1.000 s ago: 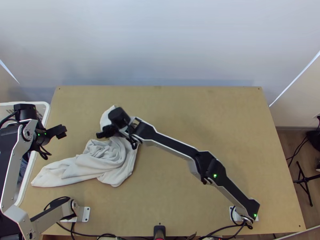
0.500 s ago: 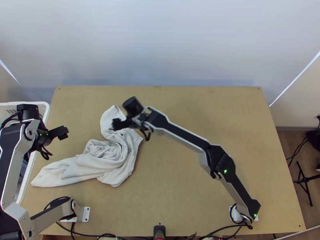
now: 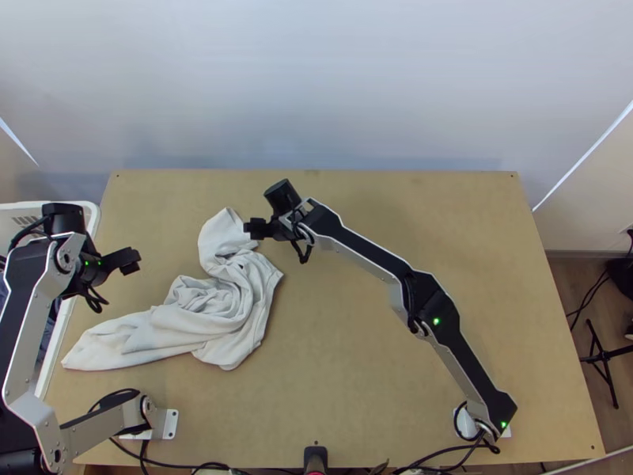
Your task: Fold the t-shirt
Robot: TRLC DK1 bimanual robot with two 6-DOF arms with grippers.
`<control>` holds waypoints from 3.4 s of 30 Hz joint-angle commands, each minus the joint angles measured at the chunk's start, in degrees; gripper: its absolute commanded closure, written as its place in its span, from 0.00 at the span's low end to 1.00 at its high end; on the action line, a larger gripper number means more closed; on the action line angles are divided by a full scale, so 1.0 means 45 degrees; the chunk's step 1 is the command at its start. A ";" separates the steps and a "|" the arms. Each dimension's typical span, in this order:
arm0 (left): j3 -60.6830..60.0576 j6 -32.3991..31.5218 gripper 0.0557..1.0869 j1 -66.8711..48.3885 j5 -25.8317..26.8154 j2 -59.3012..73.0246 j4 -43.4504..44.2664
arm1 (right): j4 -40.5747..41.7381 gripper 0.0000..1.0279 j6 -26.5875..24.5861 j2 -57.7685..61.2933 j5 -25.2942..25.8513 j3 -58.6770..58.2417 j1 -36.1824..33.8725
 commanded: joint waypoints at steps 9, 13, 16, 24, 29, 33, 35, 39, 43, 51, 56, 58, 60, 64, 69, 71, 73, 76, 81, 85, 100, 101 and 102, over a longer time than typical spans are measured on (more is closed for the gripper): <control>0.0001 -0.0170 0.04 -0.0157 -0.0023 0.0267 0.0076 | 0.0508 0.37 0.0842 0.1447 -0.0567 0.1090 0.0112; 0.0001 -0.0210 0.04 -0.0235 -0.0023 0.0325 0.0115 | 0.0742 0.37 0.0861 0.1544 -0.0567 0.1090 0.0287; -0.0018 -0.0327 0.04 -0.0391 -0.0043 0.0384 0.0174 | 0.1074 0.49 0.1193 0.1642 -0.0567 0.1090 0.0346; 0.0001 -0.0405 0.04 -0.0489 -0.0082 0.0482 0.0272 | 0.1992 0.97 0.1174 0.1642 -0.0547 0.1090 0.0600; -0.0038 -0.0385 0.04 -0.0469 -0.0102 0.0482 0.0291 | 0.2480 0.97 0.0666 0.0841 -0.0391 0.1070 0.1010; -0.0018 -0.0385 0.04 -0.0469 -0.0102 0.0482 0.0291 | 0.3301 0.97 -0.0096 0.0255 -0.0039 0.1051 0.1557; 0.0060 -0.0385 0.04 -0.0450 -0.0102 0.0482 0.0291 | 0.3848 0.97 -0.0369 0.0177 0.0000 0.1051 0.1811; 0.0255 -0.0327 0.04 -0.0372 -0.0121 0.0462 0.0252 | 0.4785 0.97 -0.0740 0.0333 0.0019 0.1051 0.2299; 0.0412 -0.0249 0.04 -0.0235 -0.0121 0.0404 0.0174 | 0.5410 0.97 -0.0799 0.0880 0.0000 0.1090 0.2807; 0.0744 -0.0229 0.04 -0.0196 -0.0121 0.0540 0.0135 | 0.5527 0.93 -0.1483 0.1662 -0.0020 0.1051 0.3745; 0.0900 -0.0229 0.04 -0.0196 -0.0121 0.0736 0.0135 | 0.5332 0.44 -0.1522 0.1642 0.0019 0.0934 0.3764; 0.0841 -0.0249 0.04 -0.0215 -0.0102 0.0794 0.0135 | 0.5000 0.30 -0.1619 0.1466 0.0058 0.0875 0.3666; 0.0783 -0.0307 0.04 -0.0274 -0.0102 0.0794 0.0194 | 0.4863 0.30 -0.2049 0.0978 0.0234 0.0465 0.3491; 0.0724 -0.0366 0.04 -0.0352 -0.0102 0.0853 0.0272 | 0.4824 0.30 -0.4412 -0.0233 0.0859 -0.0668 0.2768; 0.0529 -0.0444 0.04 -0.0352 -0.0102 0.0931 0.0311 | 0.4160 0.30 -0.7069 -0.1483 0.0742 -0.1645 0.1655; 0.0451 -0.0444 0.04 -0.0352 -0.0102 0.0950 0.0369 | 0.3398 0.31 -0.7303 -0.1659 0.0273 -0.1371 0.1186; 0.0392 -0.0463 0.04 -0.0333 -0.0102 0.0950 0.0428 | 0.2617 0.31 -0.7752 -0.1659 -0.0332 -0.1020 0.0737; 0.0392 -0.0444 0.04 -0.0313 -0.0102 0.0990 0.0448 | 0.1816 0.33 -0.8885 -0.1639 -0.0977 -0.0766 0.0248; 0.0353 -0.0424 0.04 -0.0254 -0.0102 0.1048 0.0448 | -0.1406 0.46 -0.9022 -0.0877 -0.3243 0.1285 -0.0240; 0.0353 -0.0424 0.04 -0.0254 -0.0102 0.1087 0.0448 | -0.2617 0.46 -0.8143 -0.0838 -0.4942 0.1598 -0.0338; 0.0451 -0.0424 0.04 -0.0333 -0.0102 0.1361 0.0526 | -0.0156 0.31 -0.7303 0.0294 -0.4024 0.1500 0.0248; 0.0412 -0.0424 0.04 -0.0313 -0.0102 0.1361 0.0506 | 0.0137 0.31 -0.7654 0.0333 -0.3672 0.1500 0.0268; 0.0372 -0.0405 0.04 -0.0294 -0.0102 0.1361 0.0526 | 0.0508 0.31 -0.7791 0.0373 -0.3399 0.1500 0.0268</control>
